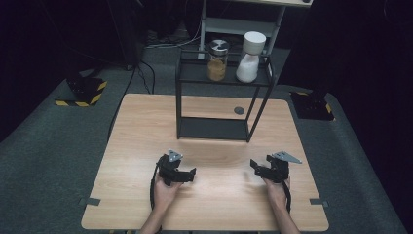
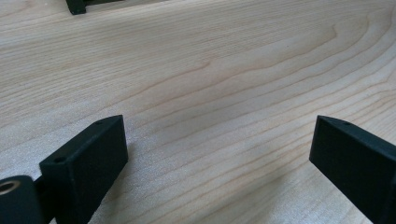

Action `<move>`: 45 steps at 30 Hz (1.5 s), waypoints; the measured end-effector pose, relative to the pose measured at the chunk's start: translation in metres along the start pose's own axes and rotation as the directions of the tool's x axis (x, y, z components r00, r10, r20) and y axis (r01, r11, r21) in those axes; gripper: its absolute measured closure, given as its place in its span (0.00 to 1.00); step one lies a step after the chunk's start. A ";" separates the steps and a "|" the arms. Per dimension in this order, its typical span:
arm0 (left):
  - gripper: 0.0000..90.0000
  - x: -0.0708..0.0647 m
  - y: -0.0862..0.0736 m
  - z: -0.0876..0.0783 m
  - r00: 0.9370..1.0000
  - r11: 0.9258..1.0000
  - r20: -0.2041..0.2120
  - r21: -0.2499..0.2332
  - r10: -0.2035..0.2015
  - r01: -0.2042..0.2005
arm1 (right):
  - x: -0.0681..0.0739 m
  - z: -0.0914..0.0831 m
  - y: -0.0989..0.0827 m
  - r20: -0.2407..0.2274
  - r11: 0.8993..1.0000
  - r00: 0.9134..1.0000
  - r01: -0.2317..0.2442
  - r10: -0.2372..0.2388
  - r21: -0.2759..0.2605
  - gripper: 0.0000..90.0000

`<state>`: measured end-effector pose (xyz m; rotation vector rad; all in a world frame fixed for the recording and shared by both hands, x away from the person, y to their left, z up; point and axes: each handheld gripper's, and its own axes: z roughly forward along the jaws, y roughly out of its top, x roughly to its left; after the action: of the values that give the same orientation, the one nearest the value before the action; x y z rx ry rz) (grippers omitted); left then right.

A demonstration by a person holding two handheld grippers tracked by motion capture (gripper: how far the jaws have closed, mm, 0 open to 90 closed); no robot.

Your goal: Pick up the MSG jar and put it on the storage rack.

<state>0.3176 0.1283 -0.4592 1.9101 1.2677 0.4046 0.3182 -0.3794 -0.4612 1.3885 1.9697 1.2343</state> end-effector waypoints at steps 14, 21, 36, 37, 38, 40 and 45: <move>0.04 -0.001 0.000 0.000 1.000 1.000 -0.001 0.000 0.003 -0.003 | -0.004 0.002 0.000 -0.019 0.999 1.000 -0.019 0.019 0.042 0.14; 0.04 0.001 -0.001 0.000 1.000 1.000 0.010 -0.001 -0.001 0.001 | -0.004 0.001 -0.001 -0.022 0.999 1.000 -0.019 0.020 0.042 0.13; 0.03 0.002 -0.001 0.000 1.000 1.000 0.015 -0.001 -0.004 0.004 | -0.008 0.000 -0.003 -0.031 0.998 0.998 -0.046 0.047 0.033 0.13; 0.03 0.002 -0.001 -0.001 1.000 1.000 0.016 0.000 -0.005 0.005 | -0.009 0.000 -0.003 -0.032 0.998 0.998 -0.050 0.051 0.032 0.13; 0.03 0.002 -0.001 -0.001 1.000 1.000 0.017 -0.001 -0.007 0.007 | -0.009 0.000 -0.003 -0.032 0.998 0.998 -0.053 0.054 0.031 0.13; 0.03 0.003 -0.001 -0.001 1.000 1.000 0.018 -0.001 -0.008 0.008 | -0.009 0.000 -0.003 -0.032 0.998 0.998 -0.056 0.057 0.032 0.13; 0.03 0.003 -0.001 -0.001 1.000 1.000 0.019 -0.003 -0.009 0.009 | -0.008 0.001 -0.002 -0.029 0.998 0.998 -0.050 0.052 0.039 0.13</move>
<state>0.3176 0.1314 -0.4603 1.9003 1.2619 0.3825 0.3213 -0.3867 -0.4642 1.4556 1.9998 1.2527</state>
